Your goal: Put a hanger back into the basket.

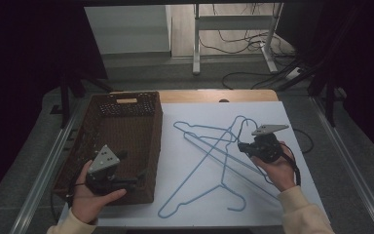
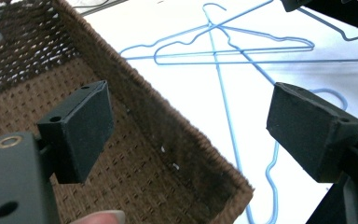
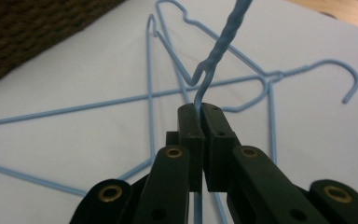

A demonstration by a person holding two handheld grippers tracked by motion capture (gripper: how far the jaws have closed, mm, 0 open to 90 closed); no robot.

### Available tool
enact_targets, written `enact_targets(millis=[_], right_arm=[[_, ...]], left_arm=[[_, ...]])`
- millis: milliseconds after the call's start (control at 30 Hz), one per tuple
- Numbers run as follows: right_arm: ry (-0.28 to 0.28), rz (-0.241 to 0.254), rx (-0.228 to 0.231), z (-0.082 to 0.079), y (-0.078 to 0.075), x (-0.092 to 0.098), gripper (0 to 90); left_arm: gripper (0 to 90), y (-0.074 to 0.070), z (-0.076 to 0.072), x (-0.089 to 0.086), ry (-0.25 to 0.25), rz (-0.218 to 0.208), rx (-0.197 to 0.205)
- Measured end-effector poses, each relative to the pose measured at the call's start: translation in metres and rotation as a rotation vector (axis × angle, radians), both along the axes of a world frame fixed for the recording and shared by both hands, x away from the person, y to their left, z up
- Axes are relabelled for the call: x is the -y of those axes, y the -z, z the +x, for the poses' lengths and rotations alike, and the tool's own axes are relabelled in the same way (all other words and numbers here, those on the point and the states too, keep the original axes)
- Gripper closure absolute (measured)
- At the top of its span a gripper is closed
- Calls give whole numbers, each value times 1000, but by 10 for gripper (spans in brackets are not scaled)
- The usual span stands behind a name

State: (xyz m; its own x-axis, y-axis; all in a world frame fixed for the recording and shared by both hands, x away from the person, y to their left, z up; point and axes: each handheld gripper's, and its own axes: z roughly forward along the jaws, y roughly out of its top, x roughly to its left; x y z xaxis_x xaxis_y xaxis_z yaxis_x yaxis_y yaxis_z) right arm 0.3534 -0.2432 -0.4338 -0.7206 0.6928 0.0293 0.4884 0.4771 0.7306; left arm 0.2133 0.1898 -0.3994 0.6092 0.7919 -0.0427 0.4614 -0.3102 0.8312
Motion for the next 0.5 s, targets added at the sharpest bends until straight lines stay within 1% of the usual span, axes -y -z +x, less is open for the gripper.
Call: enact_targets(millis=[133, 267, 300, 333, 433, 467, 500], right_arm=[[-36, 21, 17, -6, -9, 0, 880], [-74, 44, 24, -11, -18, 0, 880], [-84, 49, 29, -12, -19, 0, 880], [-92, 53, 30, -13, -20, -1, 880], [-115, 63, 33, -15, -24, -2, 880], [-123, 66, 34, -16, -25, -2, 880], [-128, 69, 32, -17, -26, -2, 880]], left_arm=[[152, -3, 5, 8, 18, 1, -2], [153, -7, 13, 16, 40, 0, -4], [153, -7, 13, 16, 40, 0, -4], [154, -9, 17, 20, 52, 4, -5], [155, -11, 23, 26, 68, 8, -7], [156, -11, 23, 26, 68, 8, -7], [156, -12, 27, 30, 81, 10, -12]])
